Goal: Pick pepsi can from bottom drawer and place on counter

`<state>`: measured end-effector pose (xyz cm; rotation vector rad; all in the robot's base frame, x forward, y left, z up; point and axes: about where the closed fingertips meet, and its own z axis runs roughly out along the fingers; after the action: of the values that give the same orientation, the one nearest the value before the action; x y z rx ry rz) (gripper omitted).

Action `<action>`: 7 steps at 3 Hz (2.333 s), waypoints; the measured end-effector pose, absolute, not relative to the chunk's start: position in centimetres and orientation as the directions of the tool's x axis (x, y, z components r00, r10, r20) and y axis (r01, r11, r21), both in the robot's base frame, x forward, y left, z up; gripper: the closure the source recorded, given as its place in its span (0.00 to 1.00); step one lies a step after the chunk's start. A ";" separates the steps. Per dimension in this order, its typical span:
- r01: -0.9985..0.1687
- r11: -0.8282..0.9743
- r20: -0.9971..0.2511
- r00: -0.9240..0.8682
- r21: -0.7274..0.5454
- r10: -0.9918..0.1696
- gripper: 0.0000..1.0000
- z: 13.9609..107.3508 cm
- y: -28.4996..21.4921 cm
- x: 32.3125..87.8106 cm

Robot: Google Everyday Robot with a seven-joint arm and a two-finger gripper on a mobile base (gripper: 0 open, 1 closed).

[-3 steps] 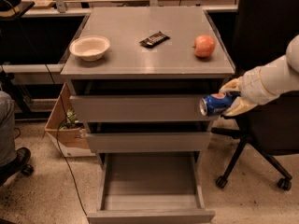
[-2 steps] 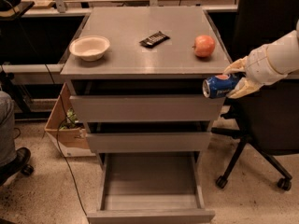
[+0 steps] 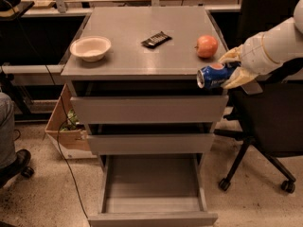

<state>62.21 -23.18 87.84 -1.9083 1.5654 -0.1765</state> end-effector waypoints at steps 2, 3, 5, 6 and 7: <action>-0.795 -0.033 -0.412 0.349 -0.606 -0.842 1.00 93.2 -16.4 68.8; -0.795 -0.015 -0.456 0.363 -0.606 -0.813 1.00 93.8 -13.6 70.6; -0.798 0.003 -0.531 0.398 -0.602 -0.748 1.00 94.7 -8.2 72.4; -0.808 0.013 -0.557 0.393 -0.589 -0.732 1.00 94.2 -7.0 72.9; -0.831 0.022 -0.581 0.369 -0.555 -0.726 1.00 91.8 -4.7 74.1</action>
Offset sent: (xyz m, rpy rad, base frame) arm 0.0844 0.0771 0.0730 0.1976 -0.0669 0.0698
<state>74.08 -4.67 91.78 -1.7259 1.3839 0.1469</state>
